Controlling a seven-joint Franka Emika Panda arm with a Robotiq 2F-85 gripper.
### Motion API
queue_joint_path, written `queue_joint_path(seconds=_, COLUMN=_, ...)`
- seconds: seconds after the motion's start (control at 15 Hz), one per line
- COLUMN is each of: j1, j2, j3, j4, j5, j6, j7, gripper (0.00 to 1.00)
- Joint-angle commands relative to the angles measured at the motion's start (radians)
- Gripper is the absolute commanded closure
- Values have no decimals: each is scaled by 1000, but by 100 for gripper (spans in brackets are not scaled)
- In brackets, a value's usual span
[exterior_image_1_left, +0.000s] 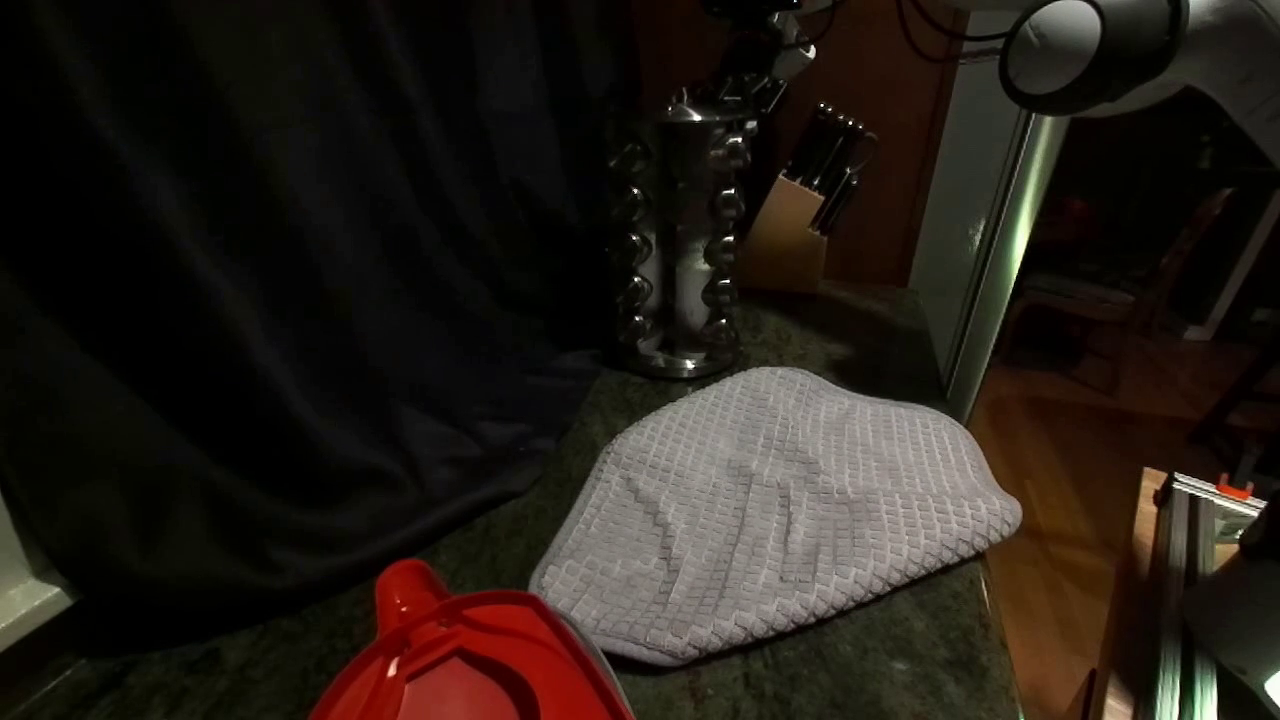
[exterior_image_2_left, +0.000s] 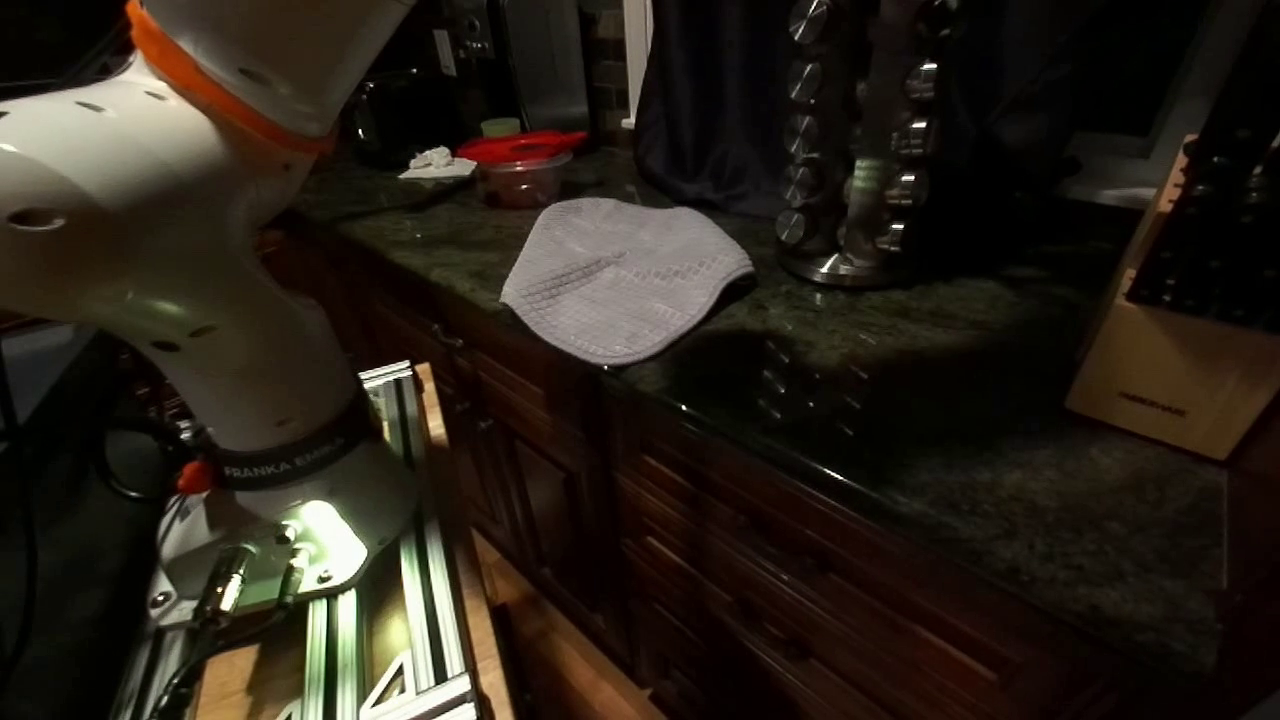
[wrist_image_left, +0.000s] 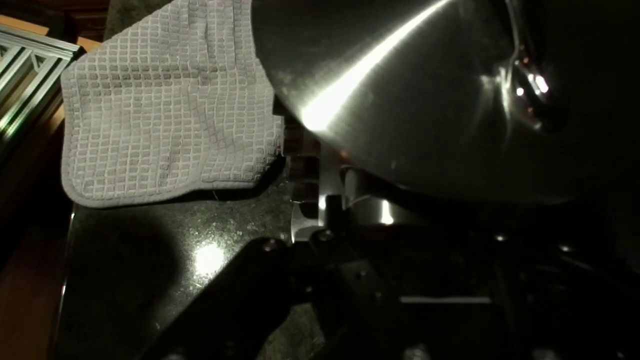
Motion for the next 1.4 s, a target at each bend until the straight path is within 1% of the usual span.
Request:
queue_joint_path(seconds=0.0, j1=3, j2=-3, j3=-9, j4=49, j5=-26, j6=18, j7=-38, gripper=75)
queue_joint_path(seconds=0.2, j1=9, j2=-5, j3=-7, j4=57, j5=-42, j6=27, j7=-53, gripper=75)
queue_joint_path(seconds=0.6, j1=-4, j2=-11, j3=-1, j4=53, j5=-29, j6=38, j7=-28, gripper=75)
queue_joint_path(seconds=0.93, j1=-2, j2=-11, j3=-4, j4=67, j5=-47, j6=38, j7=-68, gripper=75)
queue_joint_path(seconds=1.2, j1=-21, j2=-15, j3=1, j4=49, j5=-8, j6=85, j7=42, gripper=75)
queue_joint_path(seconds=1.33, j1=-26, j2=-14, j3=1, j4=52, j5=-15, j6=109, j7=50, gripper=75)
